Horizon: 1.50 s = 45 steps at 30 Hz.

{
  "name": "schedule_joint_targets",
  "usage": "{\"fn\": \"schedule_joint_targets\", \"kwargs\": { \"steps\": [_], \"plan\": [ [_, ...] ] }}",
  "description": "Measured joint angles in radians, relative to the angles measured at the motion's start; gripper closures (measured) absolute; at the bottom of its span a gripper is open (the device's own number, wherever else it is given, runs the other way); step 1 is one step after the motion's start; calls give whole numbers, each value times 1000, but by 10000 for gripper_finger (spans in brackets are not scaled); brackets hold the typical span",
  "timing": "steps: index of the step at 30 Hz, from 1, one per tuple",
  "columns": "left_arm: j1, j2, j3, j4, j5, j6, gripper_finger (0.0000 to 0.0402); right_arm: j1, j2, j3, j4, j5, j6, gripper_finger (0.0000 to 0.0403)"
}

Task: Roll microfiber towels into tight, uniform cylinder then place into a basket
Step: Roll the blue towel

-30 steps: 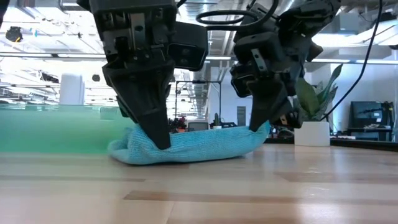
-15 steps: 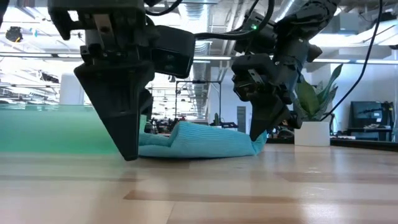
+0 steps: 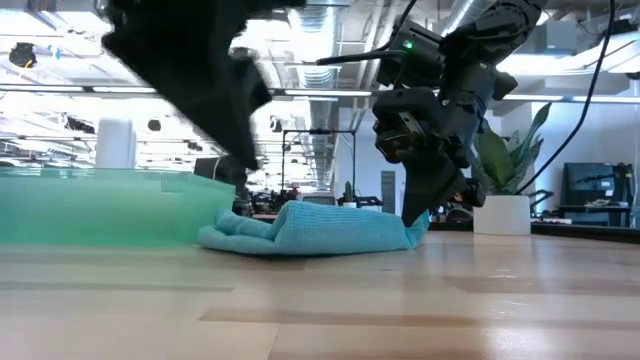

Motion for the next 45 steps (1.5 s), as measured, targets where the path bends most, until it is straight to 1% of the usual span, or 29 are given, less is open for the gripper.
{"fn": "schedule_joint_targets", "kwargs": {
  "steps": [3, 7, 11, 15, 18, 21, 25, 29, 33, 39, 45],
  "plan": [
    [-23, 34, 3, 168, -31, 114, 333, 1, 0, 0, 0, 9, -1, 394],
    [-11, 93, 1, 238, -41, 174, 334, 2, 0, 1, -9, 10, -1, 394],
    [23, 136, 1, 231, -78, 169, 334, 2, 0, 1, -15, 7, -1, 394],
    [51, 140, 1, 219, -102, 162, 334, 2, 0, 1, -15, 6, -1, 394],
    [57, 137, 1, 185, -153, 126, 334, 2, 0, 1, -15, 4, -1, 394],
    [56, 134, 1, 149, -182, 90, 334, 2, 0, 1, -16, 3, -1, 394],
    [55, 138, 1, 52, -259, 10, 334, 2, 0, 1, -17, 3, -1, 394],
    [56, 138, 1, 9, -323, -41, 334, 7, 0, 1, -32, 3, -5, 394],
    [61, 138, -3, -23, -326, -88, 334, 22, 0, 1, -41, 4, -6, 394],
    [89, 133, -57, -48, -325, -193, 334, 55, 0, 2, -41, 4, -7, 389],
    [106, 132, -71, -46, -311, -189, 334, 60, 0, 2, -66, 4, -9, 393]
  ]
}}
